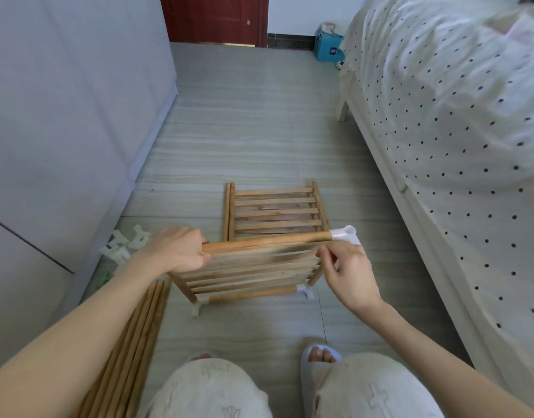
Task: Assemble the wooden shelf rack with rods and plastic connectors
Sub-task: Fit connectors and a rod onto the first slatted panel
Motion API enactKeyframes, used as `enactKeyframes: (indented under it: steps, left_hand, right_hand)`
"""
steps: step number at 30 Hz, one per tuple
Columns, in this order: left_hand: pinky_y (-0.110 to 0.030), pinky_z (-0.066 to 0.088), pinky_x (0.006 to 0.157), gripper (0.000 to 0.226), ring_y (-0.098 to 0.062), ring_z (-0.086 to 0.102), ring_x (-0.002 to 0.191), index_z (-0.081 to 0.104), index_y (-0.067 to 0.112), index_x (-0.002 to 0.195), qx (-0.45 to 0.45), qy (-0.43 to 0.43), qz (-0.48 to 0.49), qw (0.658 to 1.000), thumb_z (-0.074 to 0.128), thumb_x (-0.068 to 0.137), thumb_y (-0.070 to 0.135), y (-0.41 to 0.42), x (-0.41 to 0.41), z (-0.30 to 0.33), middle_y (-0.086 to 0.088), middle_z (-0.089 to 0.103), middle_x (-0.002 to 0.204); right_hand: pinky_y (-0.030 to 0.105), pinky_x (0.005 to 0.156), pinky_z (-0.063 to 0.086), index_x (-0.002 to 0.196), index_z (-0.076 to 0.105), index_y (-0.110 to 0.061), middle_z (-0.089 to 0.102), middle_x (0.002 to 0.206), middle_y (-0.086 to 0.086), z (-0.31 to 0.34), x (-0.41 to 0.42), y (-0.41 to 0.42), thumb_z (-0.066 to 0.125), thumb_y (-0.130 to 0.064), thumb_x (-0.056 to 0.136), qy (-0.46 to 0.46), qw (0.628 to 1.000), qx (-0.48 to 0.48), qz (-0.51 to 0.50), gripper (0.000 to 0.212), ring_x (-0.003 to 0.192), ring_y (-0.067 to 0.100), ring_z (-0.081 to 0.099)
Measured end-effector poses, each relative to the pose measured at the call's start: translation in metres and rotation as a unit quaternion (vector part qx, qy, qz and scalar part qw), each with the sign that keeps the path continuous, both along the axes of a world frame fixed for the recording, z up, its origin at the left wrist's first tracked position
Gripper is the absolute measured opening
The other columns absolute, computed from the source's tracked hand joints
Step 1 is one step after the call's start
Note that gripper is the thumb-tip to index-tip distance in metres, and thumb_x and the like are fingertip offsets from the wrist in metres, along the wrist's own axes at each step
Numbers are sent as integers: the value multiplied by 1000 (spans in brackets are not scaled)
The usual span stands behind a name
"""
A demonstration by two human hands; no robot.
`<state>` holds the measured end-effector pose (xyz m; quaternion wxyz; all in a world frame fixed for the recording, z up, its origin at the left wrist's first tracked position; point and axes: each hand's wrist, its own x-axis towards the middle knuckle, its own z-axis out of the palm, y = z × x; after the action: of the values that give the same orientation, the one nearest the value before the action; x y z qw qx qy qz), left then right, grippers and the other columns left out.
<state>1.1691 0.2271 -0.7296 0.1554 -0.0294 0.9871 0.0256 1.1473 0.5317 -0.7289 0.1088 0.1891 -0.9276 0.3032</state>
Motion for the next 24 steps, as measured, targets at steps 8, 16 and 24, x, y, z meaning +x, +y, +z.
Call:
enactKeyframes:
  steps: [8,16,24]
  left_hand:
    - [-31,43,52,27,-20,57,56,64,15,67,236,-12,189,953,60,85,36,-21,4,7,-3,59,58]
    - [-24,56,69,12,-20,70,80,70,13,92,488,15,211,847,58,89,13,-13,23,12,-9,73,82]
    - [-30,45,99,90,-8,63,105,57,25,125,520,-100,135,837,61,56,82,-24,36,21,6,67,112]
  right_hand:
    - [39,70,50,92,63,-6,68,85,13,-6,-26,-19,49,-19,94,-110,992,-37,-39,20,81,32,63]
    - [47,109,28,145,24,-11,44,139,13,38,-118,-26,41,-43,96,-73,993,42,-88,61,131,32,37]
    - [31,66,32,89,44,-15,44,70,-7,67,-122,-47,46,-31,97,-29,997,-2,66,18,68,17,43]
